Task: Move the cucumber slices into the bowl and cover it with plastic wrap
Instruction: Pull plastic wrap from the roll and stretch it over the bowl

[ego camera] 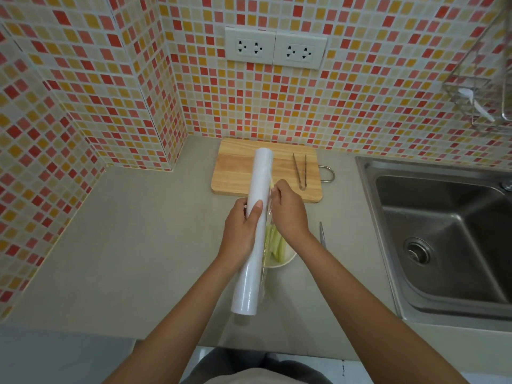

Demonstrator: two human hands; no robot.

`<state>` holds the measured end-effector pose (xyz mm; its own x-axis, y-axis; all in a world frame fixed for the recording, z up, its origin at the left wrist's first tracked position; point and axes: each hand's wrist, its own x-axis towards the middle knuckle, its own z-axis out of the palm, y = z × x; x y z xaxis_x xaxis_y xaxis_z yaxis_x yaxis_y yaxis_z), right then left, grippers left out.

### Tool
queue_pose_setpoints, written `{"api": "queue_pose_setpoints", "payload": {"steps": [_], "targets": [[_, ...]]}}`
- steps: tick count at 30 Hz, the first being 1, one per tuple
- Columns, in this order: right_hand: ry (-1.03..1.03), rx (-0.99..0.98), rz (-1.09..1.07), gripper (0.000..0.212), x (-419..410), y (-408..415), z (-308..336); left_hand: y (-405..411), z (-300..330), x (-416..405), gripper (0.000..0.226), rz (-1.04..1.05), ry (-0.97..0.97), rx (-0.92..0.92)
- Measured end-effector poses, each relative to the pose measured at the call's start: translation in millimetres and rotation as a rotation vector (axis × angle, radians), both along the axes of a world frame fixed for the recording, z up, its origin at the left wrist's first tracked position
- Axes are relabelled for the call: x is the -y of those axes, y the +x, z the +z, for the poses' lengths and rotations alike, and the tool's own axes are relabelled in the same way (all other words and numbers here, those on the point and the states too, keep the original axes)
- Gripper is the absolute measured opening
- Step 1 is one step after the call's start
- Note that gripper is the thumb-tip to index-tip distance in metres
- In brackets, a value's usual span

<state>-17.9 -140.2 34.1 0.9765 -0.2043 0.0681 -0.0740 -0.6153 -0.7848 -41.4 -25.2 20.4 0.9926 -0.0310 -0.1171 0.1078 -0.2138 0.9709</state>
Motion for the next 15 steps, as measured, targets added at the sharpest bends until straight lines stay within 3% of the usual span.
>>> {"api": "queue_pose_setpoints", "payload": {"steps": [2,6,8,15], "targets": [[0.005,-0.008,-0.018,0.024,3,1,-1,-1,1,-1,0.027,-0.001,0.007,0.005],[0.403,-0.086,-0.156,0.029,3,1,-6,-5,2,1,0.028,-0.017,0.018,0.019],[0.446,-0.061,-0.162,0.029,3,1,-5,-8,1,2,0.028,-0.015,0.033,0.034],[-0.048,0.006,-0.031,0.02,11,17,1,-13,-2,2,0.029,-0.028,0.084,0.048]]}}
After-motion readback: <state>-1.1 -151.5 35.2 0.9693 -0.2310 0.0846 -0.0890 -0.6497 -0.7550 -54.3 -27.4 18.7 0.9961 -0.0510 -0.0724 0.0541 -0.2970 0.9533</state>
